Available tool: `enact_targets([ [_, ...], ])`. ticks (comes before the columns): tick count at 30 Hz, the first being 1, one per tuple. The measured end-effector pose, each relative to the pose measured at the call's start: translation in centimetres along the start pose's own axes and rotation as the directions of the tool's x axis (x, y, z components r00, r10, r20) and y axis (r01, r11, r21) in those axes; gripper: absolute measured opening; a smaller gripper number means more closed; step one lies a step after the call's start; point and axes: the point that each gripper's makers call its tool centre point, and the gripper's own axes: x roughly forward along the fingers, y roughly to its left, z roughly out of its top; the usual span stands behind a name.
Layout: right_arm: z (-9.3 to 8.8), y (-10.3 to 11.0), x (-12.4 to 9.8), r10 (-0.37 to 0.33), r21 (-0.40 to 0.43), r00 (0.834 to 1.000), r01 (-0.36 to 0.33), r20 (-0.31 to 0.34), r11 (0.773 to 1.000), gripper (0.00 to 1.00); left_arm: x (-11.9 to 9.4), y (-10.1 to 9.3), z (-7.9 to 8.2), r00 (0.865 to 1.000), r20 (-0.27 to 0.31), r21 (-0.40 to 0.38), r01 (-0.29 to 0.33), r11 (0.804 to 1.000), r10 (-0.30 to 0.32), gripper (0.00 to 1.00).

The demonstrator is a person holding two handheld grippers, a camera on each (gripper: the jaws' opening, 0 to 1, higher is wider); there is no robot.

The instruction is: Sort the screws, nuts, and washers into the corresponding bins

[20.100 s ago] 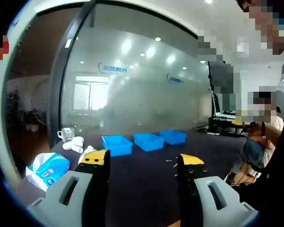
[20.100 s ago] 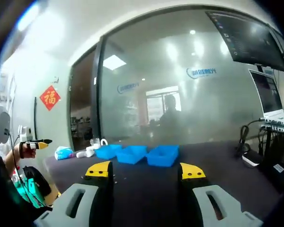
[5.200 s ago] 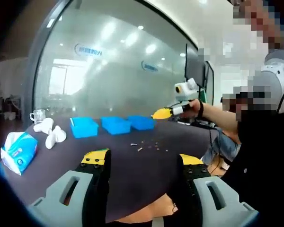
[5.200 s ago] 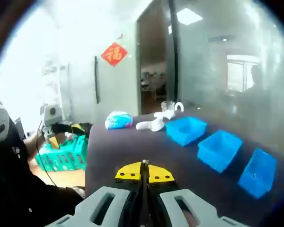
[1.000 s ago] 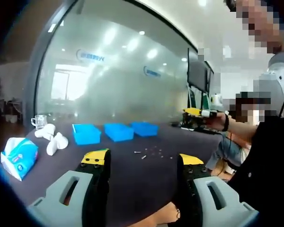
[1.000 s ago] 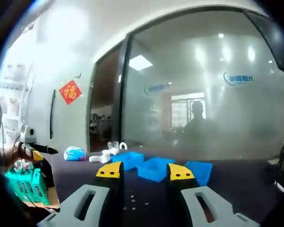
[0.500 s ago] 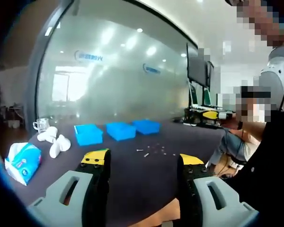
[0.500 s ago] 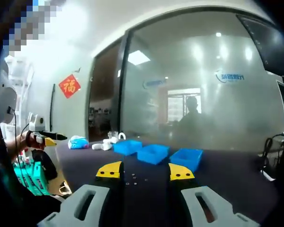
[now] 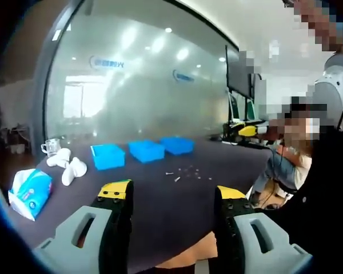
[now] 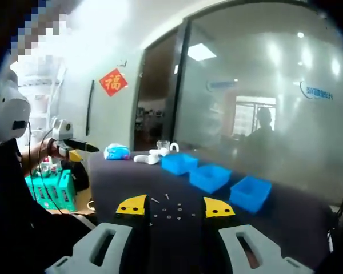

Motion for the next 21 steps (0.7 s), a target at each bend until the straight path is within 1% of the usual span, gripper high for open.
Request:
enact_targets([
  [1, 0.1, 0.0, 0.3, 0.009, -0.01, 1.0, -0.009, -0.01, 1.0, 0.32, 0.0, 0.0, -0.1, 1.0, -0.004, 0.001, 0.001, 1.0, -0.001, 0.55],
  [3, 0.0, 0.1, 1.4, 0.044, -0.034, 0.998, -0.045, -0.049, 0.998, 0.31, -0.1, 0.1, -0.2, 1.0, -0.012, 0.002, -0.002, 1.0, 0.002, 0.55],
  [5, 0.3, 0.2, 2.5, 0.075, -0.075, 0.995, -0.081, -0.069, 0.994, 0.31, -0.1, 0.3, -0.3, 1.0, -0.013, -0.004, -0.01, 1.0, 0.01, 0.55],
  [7, 0.1, 0.6, 3.7, 0.123, -0.084, 0.986, -0.133, -0.114, 0.988, 0.31, -0.2, 0.4, -0.4, 1.0, -0.017, -0.007, -0.013, 1.0, 0.013, 0.55],
  [9, 0.2, 0.9, 4.9, 0.16, -0.108, 0.977, -0.177, -0.143, 0.978, 0.31, -0.2, 0.4, -0.5, 1.0, -0.022, -0.006, -0.014, 1.0, 0.014, 0.55],
  [10, -0.1, 1.1, 5.5, 0.182, -0.121, 0.968, -0.204, -0.176, 0.971, 0.31, -0.3, 0.4, -0.6, 1.0, -0.023, -0.008, -0.015, 1.0, 0.015, 0.55],
  [12, -0.9, 1.5, 7.0, 0.217, -0.184, 0.944, -0.266, -0.247, 0.946, 0.31, -0.4, 0.5, -0.6, 1.0, -0.022, -0.011, -0.021, 1.0, 0.021, 0.55],
  [13, -0.9, 1.6, 7.6, 0.222, -0.209, 0.941, -0.278, -0.254, 0.938, 0.31, -0.6, 0.7, -0.7, 0.999, -0.02, -0.013, -0.027, 1.0, 0.027, 0.55],
  [14, -1.2, 1.8, 8.3, 0.236, -0.232, 0.932, -0.302, -0.274, 0.924, 0.31, -0.7, 0.9, -0.7, 0.999, -0.019, -0.016, -0.033, 0.999, 0.032, 0.55],
  [16, -2.0, 2.4, 9.5, 0.272, -0.243, 0.902, -0.362, -0.337, 0.9, 0.31, -0.9, 1.2, -0.8, 0.999, -0.015, -0.023, -0.044, 0.999, 0.044, 0.55],
  [19, -2.8, 3.5, 11.4, 0.322, -0.237, 0.857, -0.437, -0.402, 0.868, 0.3, -1.3, 1.7, -1.0, 0.998, -0.017, -0.029, -0.06, 0.998, 0.06, 0.55],
  [21, -3.3, 4.7, 12.4, 0.362, -0.242, 0.821, -0.498, -0.442, 0.833, 0.3, -1.6, 2.0, -1.2, 0.998, -0.015, -0.039, -0.068, 0.997, 0.068, 0.55],
])
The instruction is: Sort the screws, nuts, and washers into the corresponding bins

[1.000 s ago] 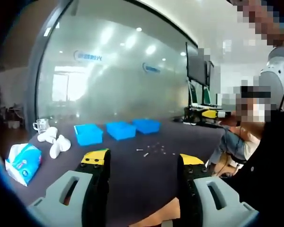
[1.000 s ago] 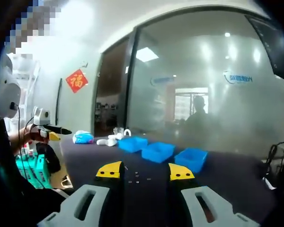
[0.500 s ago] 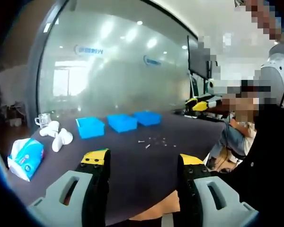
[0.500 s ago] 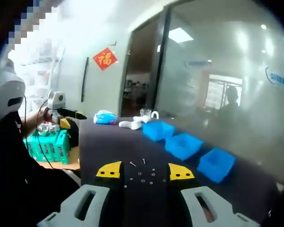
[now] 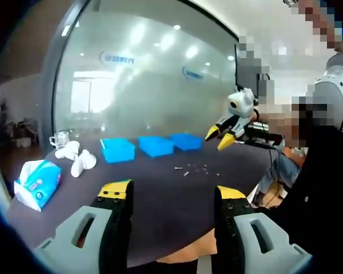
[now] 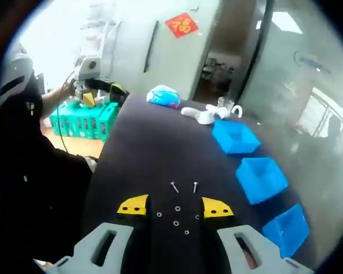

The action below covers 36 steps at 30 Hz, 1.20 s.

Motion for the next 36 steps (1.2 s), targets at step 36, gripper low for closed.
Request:
enact_targets([
  [36, -1.1, 0.7, 8.1, 0.333, -0.219, 0.805, -0.484, -0.491, 0.847, 0.22, -1.4, 0.8, -0.5, 0.998, 0.034, -0.054, -0.051, 0.997, 0.053, 0.55],
])
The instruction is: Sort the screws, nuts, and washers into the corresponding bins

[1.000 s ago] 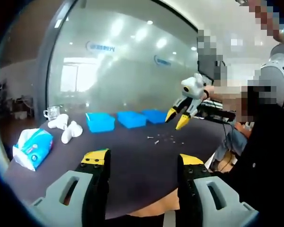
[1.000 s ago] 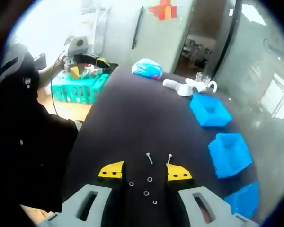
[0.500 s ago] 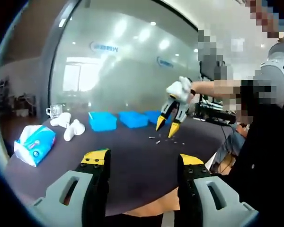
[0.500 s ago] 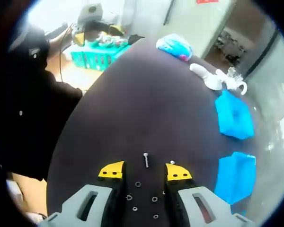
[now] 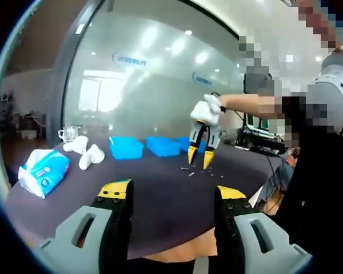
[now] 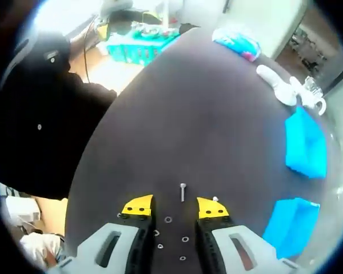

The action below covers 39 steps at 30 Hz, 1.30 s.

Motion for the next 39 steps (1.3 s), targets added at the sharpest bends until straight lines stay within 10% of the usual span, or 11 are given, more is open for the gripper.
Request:
enact_targets([
  [39, -1.1, -0.4, 2.5, 0.058, 0.0, 0.995, -0.058, -0.085, 0.998, 0.0, -0.2, 0.2, -0.5, 1.0, 0.002, -0.029, -0.022, 0.999, 0.022, 0.55],
])
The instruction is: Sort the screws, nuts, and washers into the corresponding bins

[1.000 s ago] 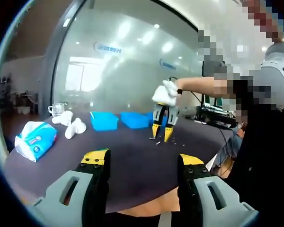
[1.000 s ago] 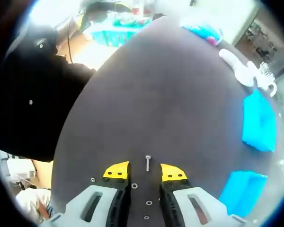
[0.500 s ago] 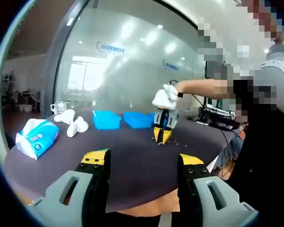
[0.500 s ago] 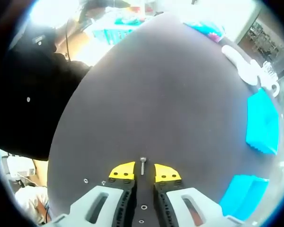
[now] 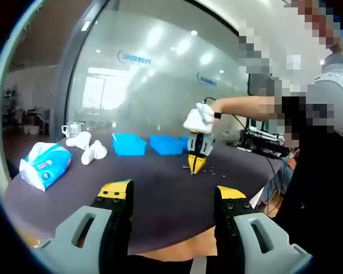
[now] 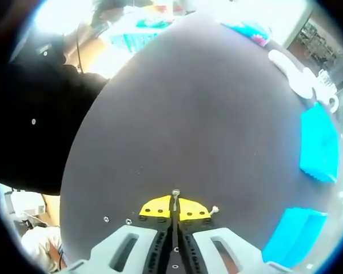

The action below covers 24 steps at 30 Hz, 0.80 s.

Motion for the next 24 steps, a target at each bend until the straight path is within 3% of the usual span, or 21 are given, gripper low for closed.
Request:
enact_targets([
  [7, -0.2, 1.0, -1.7, -0.009, 0.044, 0.999, 0.008, 0.036, 0.999, 0.0, 0.4, -0.4, 0.1, 1.0, 0.0, -0.004, 0.018, 1.0, -0.018, 0.55],
  [11, 0.3, 1.5, -3.4, -0.048, 0.188, 0.991, 0.023, 0.125, 0.982, 0.0, 0.9, -0.8, 0.5, 0.999, 0.005, -0.009, 0.037, 0.999, -0.037, 0.55],
  [14, 0.3, 1.8, -5.6, -0.102, 0.253, 0.97, 0.044, 0.22, 0.966, 0.0, 1.5, -1.0, 0.7, 0.998, 0.007, -0.004, 0.057, 0.998, -0.057, 0.55],
  [19, -0.2, 2.4, -9.1, -0.238, 0.384, 0.909, 0.095, 0.343, 0.918, 0.0, 2.5, -1.6, 1.2, 0.996, 0.017, 0.004, 0.089, 0.996, -0.089, 0.55],
  [22, -0.9, 2.8, -11.0, -0.335, 0.444, 0.854, 0.141, 0.397, 0.885, 0.0, 3.1, -2.0, 1.3, 0.994, 0.017, 0.007, 0.111, 0.994, -0.111, 0.55],
  [24, -1.7, 3.4, -12.6, -0.426, 0.509, 0.79, 0.171, 0.441, 0.844, 0.0, 3.5, -2.2, 1.4, 0.992, 0.016, 0.013, 0.124, 0.992, -0.124, 0.55],
])
